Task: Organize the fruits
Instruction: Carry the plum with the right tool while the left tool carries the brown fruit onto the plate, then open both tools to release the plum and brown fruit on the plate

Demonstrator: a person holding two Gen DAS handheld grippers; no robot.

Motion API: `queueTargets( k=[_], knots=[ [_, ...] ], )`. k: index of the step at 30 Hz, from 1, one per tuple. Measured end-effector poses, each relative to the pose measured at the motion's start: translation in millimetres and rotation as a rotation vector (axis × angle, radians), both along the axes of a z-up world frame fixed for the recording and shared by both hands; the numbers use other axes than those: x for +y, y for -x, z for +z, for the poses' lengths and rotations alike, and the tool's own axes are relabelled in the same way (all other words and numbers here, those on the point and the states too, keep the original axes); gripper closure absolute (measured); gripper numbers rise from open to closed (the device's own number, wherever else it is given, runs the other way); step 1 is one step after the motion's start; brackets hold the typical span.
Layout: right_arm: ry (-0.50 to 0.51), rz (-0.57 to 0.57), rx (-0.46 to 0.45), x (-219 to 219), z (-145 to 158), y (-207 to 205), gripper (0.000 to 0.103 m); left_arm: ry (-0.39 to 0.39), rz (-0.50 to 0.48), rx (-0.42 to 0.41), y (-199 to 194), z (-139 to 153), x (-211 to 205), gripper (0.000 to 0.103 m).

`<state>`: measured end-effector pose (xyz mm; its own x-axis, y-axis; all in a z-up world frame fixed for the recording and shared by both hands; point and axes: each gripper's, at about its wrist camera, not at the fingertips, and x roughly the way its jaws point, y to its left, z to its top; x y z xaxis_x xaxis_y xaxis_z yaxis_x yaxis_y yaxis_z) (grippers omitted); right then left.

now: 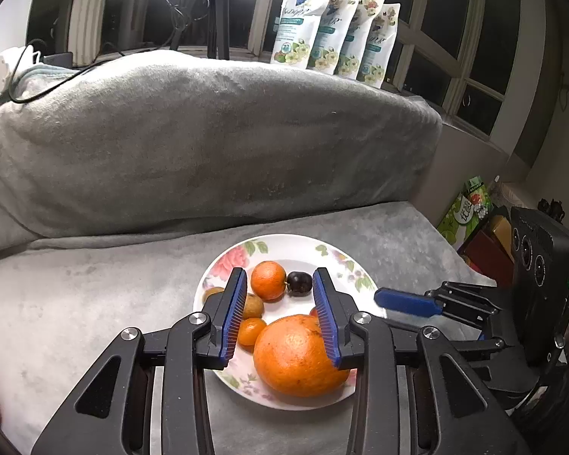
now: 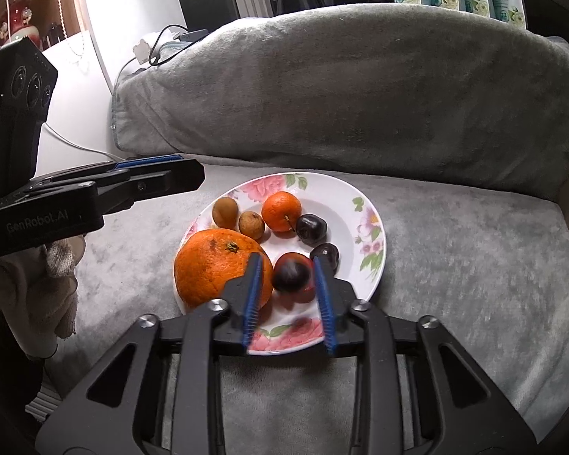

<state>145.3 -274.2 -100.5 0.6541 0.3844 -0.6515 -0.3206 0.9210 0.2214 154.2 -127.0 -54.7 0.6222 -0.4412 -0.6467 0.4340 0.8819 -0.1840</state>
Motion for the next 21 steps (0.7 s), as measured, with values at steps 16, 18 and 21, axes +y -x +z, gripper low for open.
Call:
queueTargets(
  k=[16, 18, 21],
  knots=[
    [-0.008, -0.002, -0.057, -2.5, 9.3, 6.9, 0.014, 0.014, 0.023, -0.024, 3.9, 8.5, 4.8, 0.026],
    [-0.003, 0.000, -0.069, -1.7, 11.4, 8.7, 0.011, 0.015, 0.029, -0.025, 4.5, 9.3, 5.8, 0.025],
    [0.017, -0.003, -0.077, 1.1, 13.8, 10.5, 0.005, 0.017, 0.035, -0.020, 4.8, 10.0, 7.5, 0.025]
  ],
)
